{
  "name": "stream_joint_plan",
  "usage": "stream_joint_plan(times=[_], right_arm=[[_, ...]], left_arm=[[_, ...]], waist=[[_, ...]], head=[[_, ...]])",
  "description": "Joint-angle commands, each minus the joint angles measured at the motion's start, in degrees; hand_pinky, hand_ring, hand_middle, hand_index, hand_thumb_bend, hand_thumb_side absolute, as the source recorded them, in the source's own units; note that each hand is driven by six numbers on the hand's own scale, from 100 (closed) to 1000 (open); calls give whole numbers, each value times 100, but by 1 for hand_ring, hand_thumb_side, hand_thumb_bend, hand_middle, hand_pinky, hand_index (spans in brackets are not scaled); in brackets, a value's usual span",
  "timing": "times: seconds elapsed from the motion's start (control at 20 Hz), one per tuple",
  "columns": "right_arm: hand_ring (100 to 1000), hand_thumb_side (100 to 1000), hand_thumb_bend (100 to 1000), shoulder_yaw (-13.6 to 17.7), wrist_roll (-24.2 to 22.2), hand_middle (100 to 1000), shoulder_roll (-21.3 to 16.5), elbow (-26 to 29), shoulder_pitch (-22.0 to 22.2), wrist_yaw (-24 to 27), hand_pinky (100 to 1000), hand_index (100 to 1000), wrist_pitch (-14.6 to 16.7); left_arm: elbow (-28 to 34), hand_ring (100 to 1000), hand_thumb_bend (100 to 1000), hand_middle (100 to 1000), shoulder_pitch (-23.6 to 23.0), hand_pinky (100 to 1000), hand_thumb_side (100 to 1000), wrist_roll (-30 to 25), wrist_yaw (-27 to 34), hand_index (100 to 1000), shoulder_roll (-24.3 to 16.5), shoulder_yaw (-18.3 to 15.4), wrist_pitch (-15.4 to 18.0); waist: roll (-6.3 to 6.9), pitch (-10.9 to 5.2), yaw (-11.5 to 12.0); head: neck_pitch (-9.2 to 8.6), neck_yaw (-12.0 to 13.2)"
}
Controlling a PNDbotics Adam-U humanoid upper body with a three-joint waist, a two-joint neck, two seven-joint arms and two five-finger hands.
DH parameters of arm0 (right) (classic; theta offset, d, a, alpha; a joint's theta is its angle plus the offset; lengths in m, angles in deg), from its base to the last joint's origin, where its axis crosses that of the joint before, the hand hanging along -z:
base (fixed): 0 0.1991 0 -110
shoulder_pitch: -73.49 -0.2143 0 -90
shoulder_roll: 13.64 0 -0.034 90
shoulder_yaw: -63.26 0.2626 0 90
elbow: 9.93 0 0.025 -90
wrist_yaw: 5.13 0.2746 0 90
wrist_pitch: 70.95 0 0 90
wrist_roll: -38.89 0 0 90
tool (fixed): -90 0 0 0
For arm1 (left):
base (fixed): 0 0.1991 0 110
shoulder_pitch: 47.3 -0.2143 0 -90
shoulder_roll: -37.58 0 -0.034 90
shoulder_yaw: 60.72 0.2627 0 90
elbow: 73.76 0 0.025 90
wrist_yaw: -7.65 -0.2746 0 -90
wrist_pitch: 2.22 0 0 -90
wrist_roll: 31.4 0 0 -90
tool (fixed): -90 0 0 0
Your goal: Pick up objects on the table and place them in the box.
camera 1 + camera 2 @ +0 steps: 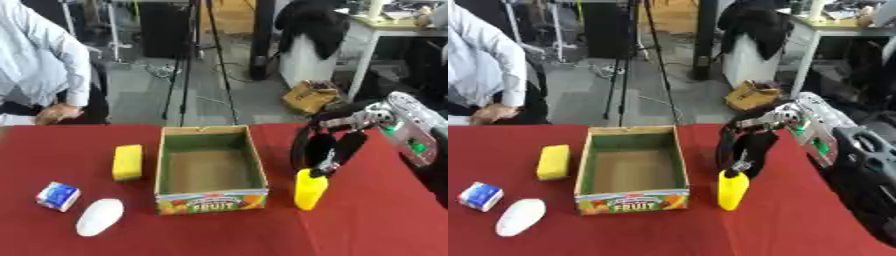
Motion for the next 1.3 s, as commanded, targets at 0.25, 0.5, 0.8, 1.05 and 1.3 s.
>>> stream_joint_plan(times=[0.25,0.5,0.8,1.05,1.3], right_arm=[[946,597,627,-83,-93,955,-107,-155,-44,103,859,1000,121],[949,593,634,-65,-93,951,-24,-248,-58,69,860,1000,176],[949,600,636,-66,-93,956,156,-408,-127,-72,856,1000,231],[949,599,645,-50,-91,954,276,-580,-160,-317,857,1000,328],[954,589,649,-10,-93,955,365,-848,-175,-466,852,1000,435]], left_arm=[[82,888,100,807,79,871,915,-161,47,845,-127,-37,-12],[82,881,100,800,82,869,915,-191,73,840,-116,-35,-13],[82,865,100,785,94,868,914,-225,103,826,-77,-26,-15],[82,859,100,780,102,868,914,-222,114,821,-60,-29,-7],[82,855,100,777,105,867,914,-222,135,818,-52,-30,0]], waist=[[-4,-76,21],[7,-60,55],[11,-20,77],[23,11,113],[37,42,138]], head=[[-5,4],[-32,-7],[-56,-63],[-62,-112],[-73,-137]])
